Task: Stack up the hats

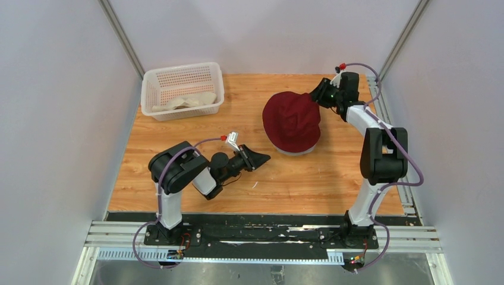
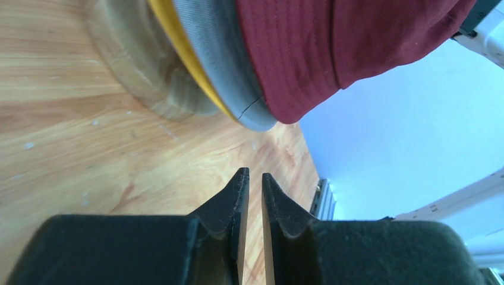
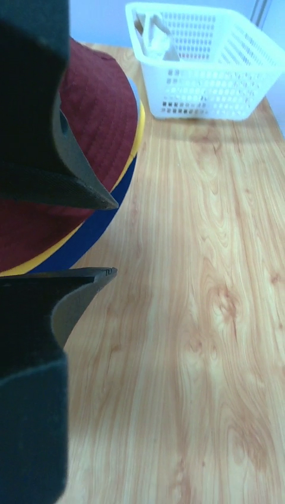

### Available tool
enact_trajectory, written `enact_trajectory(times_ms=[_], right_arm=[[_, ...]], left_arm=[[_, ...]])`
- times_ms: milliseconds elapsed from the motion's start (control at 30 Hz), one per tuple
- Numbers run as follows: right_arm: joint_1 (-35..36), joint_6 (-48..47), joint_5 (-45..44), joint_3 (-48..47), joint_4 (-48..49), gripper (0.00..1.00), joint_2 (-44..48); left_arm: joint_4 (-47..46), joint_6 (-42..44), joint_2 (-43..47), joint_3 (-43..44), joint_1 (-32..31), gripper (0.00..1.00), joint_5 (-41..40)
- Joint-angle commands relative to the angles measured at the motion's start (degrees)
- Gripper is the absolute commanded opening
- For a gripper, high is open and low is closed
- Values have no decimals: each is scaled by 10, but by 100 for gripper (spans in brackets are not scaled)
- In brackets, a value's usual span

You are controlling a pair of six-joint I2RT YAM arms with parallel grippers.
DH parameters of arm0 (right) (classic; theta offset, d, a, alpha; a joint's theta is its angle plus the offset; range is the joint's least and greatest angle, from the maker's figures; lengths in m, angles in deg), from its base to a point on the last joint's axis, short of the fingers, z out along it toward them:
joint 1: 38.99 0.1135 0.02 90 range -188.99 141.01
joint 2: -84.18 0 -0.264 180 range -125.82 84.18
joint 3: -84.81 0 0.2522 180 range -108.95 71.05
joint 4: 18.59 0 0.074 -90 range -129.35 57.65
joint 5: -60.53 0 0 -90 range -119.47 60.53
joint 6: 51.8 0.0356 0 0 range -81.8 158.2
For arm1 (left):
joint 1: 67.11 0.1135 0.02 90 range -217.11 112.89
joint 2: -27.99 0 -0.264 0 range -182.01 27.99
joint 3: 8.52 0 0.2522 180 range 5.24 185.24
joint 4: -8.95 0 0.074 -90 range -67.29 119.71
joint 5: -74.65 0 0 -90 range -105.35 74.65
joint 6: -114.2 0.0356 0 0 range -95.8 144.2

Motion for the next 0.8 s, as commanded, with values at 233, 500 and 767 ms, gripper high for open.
enact_trajectory(times_ms=[233,500,767], right_arm=[[-22,-72,-203,76,-82,52,196],[-22,-97,-213,170,-79,58,449],[6,-76,-85,167,-93,58,511]], left_arm=[[109,161,202,-33,-3,24,-125],[507,310,394,144,64,75,-260],[862,463,312,412,137,80,-542]])
